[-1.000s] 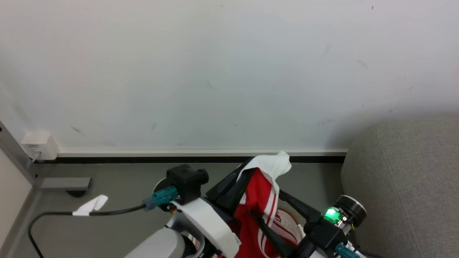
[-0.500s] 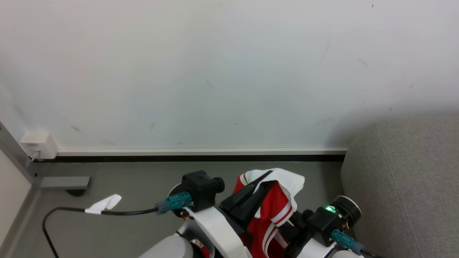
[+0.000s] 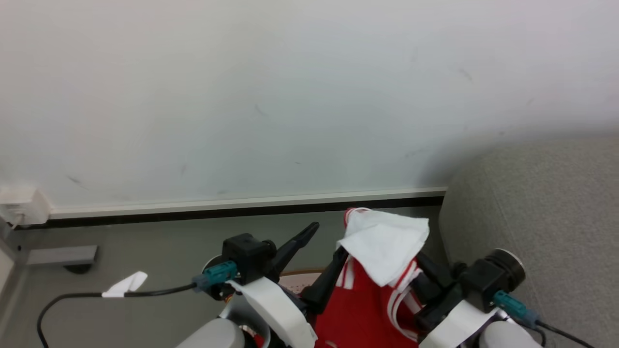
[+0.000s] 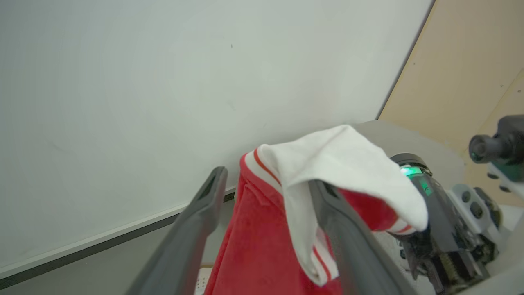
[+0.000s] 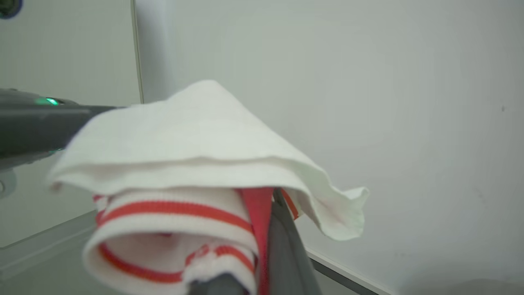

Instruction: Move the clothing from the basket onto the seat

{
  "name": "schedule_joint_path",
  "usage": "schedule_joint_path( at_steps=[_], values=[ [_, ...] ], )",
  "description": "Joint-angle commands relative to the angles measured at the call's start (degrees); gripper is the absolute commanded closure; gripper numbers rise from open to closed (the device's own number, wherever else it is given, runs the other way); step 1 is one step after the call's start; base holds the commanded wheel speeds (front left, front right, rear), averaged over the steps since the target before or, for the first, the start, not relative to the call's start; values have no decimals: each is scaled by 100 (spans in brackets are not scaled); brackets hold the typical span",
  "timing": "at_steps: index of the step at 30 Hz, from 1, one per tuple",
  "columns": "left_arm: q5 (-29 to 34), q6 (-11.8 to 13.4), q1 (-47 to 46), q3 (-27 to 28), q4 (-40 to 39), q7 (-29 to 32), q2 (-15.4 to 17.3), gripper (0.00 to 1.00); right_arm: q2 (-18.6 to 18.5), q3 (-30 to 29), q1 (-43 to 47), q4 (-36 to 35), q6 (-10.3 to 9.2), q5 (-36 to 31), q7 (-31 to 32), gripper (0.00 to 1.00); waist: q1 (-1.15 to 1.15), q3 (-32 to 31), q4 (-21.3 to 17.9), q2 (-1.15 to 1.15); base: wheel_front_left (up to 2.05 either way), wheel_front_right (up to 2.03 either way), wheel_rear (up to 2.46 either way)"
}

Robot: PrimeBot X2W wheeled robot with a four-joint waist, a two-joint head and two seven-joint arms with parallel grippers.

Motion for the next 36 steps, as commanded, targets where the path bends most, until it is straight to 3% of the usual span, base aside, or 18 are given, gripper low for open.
schedule_joint_path(
  at_steps=[1, 15, 26, 36],
  values=[
    [63, -10, 71, -3, 66, -58, 2, 0, -98, -83, 30, -34, -12, 51, -17, 100, 0, 49, -119, 0, 0, 0, 0],
    [260, -23, 150, -103, 430, -567, -71, 0, -689, -1066, 259, -507, -12, -38, 30, 100, 0, 296, -986, 0, 0, 0, 0],
    [369, -147, 30, -347, 450, -642, -224, 0, -737, -1485, 424, -868, -12, -98, 106, 100, 0, 494, -1758, 0, 0, 0, 0],
    [537, -164, -364, -320, 289, -503, -76, 0, -670, -1941, -57, -899, -12, -51, 127, 100, 0, 1184, -1804, 0, 0, 0, 0]
  ],
)
